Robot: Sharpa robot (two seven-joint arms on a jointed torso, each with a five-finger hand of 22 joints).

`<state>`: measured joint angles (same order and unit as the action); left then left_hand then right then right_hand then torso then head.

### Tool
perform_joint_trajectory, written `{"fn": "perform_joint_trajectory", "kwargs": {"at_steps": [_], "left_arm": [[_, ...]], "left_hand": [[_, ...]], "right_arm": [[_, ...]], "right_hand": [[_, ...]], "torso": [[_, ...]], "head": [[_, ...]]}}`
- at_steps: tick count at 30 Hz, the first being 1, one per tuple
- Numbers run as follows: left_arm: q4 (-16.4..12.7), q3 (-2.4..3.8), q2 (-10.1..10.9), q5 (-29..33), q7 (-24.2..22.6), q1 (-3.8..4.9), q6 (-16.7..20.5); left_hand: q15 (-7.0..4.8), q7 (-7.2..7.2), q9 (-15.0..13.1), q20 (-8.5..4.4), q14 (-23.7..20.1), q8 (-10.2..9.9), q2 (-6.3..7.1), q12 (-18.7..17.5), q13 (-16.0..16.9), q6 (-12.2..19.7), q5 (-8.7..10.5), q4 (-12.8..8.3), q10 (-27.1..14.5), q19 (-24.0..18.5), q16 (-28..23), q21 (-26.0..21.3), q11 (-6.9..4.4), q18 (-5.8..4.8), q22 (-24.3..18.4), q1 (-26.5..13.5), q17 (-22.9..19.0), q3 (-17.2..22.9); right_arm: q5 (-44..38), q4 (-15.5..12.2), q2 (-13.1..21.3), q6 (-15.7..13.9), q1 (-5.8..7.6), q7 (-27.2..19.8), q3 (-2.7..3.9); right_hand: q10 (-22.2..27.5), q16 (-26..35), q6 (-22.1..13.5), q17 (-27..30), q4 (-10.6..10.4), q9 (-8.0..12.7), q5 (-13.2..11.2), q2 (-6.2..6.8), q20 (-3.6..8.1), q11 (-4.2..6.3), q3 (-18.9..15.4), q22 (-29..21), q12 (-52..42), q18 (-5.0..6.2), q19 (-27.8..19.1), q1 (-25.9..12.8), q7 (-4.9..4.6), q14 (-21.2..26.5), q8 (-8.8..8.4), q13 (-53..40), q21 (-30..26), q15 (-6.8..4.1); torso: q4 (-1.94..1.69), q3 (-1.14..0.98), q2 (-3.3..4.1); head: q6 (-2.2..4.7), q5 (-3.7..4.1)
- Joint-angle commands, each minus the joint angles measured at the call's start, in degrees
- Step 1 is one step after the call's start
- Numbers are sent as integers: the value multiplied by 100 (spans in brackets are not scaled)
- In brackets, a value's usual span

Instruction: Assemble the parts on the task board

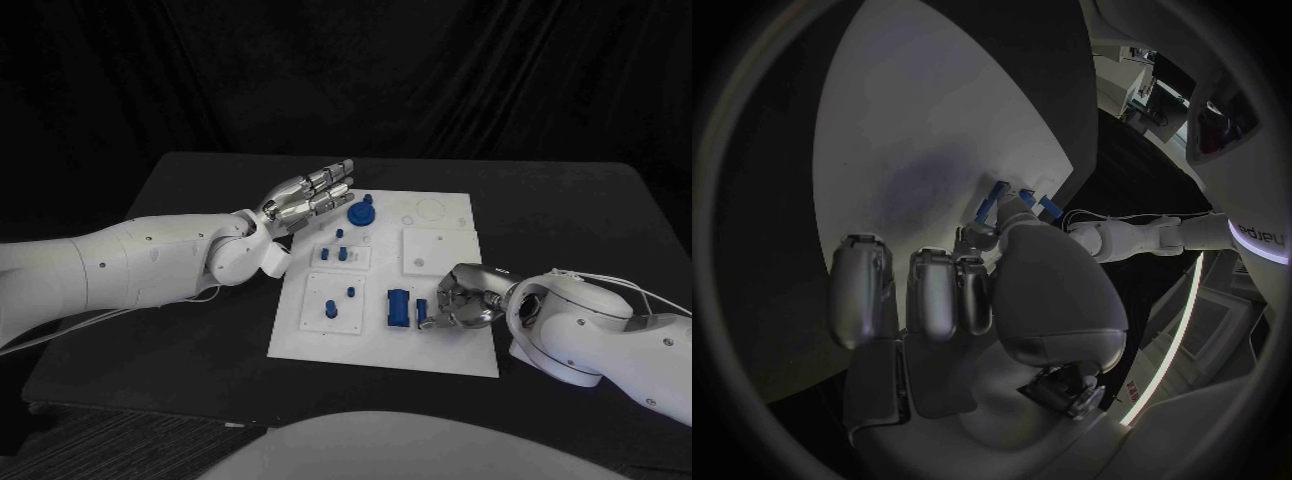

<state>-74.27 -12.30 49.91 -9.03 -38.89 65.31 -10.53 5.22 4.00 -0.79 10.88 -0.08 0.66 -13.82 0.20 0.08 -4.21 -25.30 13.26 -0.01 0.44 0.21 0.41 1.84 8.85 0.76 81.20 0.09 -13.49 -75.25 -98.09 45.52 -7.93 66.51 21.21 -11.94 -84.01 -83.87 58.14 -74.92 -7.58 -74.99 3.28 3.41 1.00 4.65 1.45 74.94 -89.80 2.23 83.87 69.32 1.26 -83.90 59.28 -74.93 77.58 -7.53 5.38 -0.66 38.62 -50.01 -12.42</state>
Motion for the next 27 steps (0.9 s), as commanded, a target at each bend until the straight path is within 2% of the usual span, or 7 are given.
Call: {"fn": "perform_joint_trajectory", "kwargs": {"at_steps": [1, 10, 16, 21, 23, 24, 27], "left_arm": [[-14, 5, -8, 30, -325, -9, -72], [-11, 5, -14, 30, -323, -14, -86], [-19, 5, -10, 30, -342, -22, -86], [-9, 6, -1, 30, -374, -27, -65], [7, 6, -6, 30, -400, -30, -52], [10, 6, -3, 30, -416, -32, -41], [17, 6, 1, 30, -449, -36, -12]], "left_hand": [[48, 28, -7, 48, 8, 25, 4, -20, -8, -23, -33, -33, 1, 8, -21, 5, 54, 87, 0, 63, -9, -1], [48, 28, -7, 48, 8, 25, 4, -20, -8, -23, -33, -33, 1, 8, -21, 5, 54, 87, 0, 63, -9, -1], [48, 25, -8, 48, 8, 25, -2, -20, -8, -26, -45, -42, 1, 8, -21, 6, 58, 87, 0, 66, -9, 4], [42, 14, -10, 46, 8, 28, -10, -20, -8, -39, -51, -49, 1, 8, -21, 6, 67, 88, 0, 68, -9, 9], [32, 5, -12, 41, 8, 31, -18, -20, -8, -50, -38, -43, 1, 8, -21, 5, 75, 90, -1, 56, -9, 8], [25, -1, -13, 37, 8, 33, -19, -20, -8, -57, -18, -35, 1, 8, -21, 6, 74, 92, 0, 42, -9, 2], [9, -28, -22, 24, 8, 46, -17, -20, -8, -108, 82, 19, 1, 8, -21, 6, 71, 98, -1, -26, -9, -30]], "right_arm": [[-48, 10, -9, 64, -23, 174, 1], [-48, 20, 11, -118, -33, 129, 1], [-48, -32, 100, -613, -33, -76, 2], [15, -161, 310, -1137, -4, -350, 3], [138, -206, 418, -1349, 58, -499, 3], [301, -235, 516, -1531, 136, -652, 3], [712, -261, 700, -1851, 301, -964, 3]], "right_hand": [[-599, 21, -44, -203, 12, -159, 20, -15, 37, 18, 24, 1117, -20, 70, 214, 65, -11, -376, -33, -1507, -38, -34], [-599, 23, -57, -198, 14, -158, 10, -38, 37, 17, 36, 1115, -20, 71, 212, 86, -13, -375, -49, -1507, -46, -34], [-599, 22, -131, -204, -79, -133, -18, 20, 33, 9, -21, 1113, -20, 72, 211, -3, -22, -376, -142, -1507, -51, -28], [-599, 16, -297, -219, -463, -19, -38, 208, 36, 17, -69, 1116, -20, 70, 214, -198, -14, -380, -417, -1507, -46, -32], [-599, 38, -451, -179, -810, 114, -37, 302, 45, 24, -52, 1109, -20, 77, 206, -297, -9, -372, -688, -1507, -71, -34], [-599, 48, -456, -158, -831, 120, -37, 312, 43, 22, -51, 1106, -20, 78, 203, -296, -8, -368, -701, -1507, -82, -37], [-599, 441, -717, 505, -916, 386, -40, 252, 29, 15, -60, 953, -20, 179, 42, -534, -23, -221, -1185, -1507, -568, -19]], "torso": [[-6, -1, 0], [-1, -3, 3], [6, -2, 4], [4, -2, -3], [4, -1, -9], [5, 1, -14], [13, 6, -36]], "head": [[1, 7], [1, 5], [1, 7], [1, 20], [1, 31], [1, 43], [1, 49]]}}
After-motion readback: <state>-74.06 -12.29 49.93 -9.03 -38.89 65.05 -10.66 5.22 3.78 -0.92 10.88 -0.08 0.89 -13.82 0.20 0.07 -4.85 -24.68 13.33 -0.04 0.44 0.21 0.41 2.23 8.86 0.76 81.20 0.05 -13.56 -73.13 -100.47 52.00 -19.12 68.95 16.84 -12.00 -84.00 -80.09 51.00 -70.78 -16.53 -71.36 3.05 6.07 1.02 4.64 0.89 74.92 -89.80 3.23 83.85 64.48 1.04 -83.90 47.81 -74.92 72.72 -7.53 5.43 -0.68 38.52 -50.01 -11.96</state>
